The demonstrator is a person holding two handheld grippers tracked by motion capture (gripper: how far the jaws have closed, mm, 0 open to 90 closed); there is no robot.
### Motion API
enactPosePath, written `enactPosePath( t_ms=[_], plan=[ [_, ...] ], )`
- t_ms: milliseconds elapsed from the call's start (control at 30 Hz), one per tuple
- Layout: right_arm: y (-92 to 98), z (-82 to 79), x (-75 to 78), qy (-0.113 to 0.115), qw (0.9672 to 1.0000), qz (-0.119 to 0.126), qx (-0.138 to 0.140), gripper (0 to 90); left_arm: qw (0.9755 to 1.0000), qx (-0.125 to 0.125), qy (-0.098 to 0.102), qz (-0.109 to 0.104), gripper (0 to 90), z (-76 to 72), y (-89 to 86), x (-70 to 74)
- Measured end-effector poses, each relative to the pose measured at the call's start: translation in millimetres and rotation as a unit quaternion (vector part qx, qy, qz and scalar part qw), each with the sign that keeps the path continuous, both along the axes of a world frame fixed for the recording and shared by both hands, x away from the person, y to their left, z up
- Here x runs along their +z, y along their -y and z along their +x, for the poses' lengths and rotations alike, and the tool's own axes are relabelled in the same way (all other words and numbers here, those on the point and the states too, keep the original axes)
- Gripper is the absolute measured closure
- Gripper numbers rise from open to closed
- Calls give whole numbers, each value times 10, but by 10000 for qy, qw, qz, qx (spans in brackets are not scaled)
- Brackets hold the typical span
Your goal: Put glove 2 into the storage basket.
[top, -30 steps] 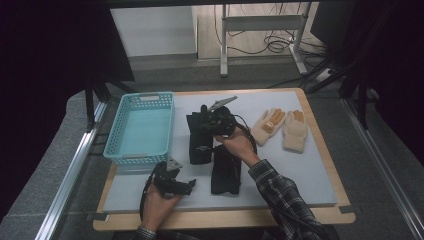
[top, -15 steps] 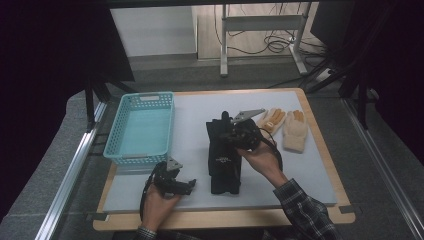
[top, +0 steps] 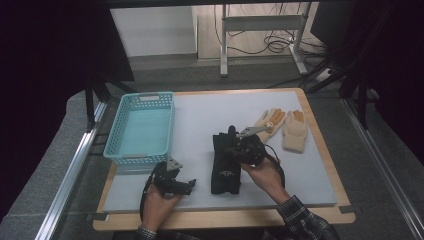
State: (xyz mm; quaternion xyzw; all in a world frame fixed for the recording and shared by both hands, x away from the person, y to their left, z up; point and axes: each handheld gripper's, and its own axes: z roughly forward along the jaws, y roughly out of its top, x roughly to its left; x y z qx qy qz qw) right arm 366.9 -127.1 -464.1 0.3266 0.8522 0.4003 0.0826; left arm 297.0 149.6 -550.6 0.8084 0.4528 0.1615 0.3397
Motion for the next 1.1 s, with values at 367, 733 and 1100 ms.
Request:
enactPosePath(
  t_ms=[367,733,1100],
  plan=[
    [39,51,-388,-60,9994,-323,-125,848,10000,13,-2,-17,15,-2,3,-1],
    [227,41,-214,412,9984,-377,-21,550,10000,6,3,-8,15,0,1,0],
    [545,-100,-398,169,9988,-407,210,879,10000,11,-2,-17,15,-1,2,-1]
  ],
)
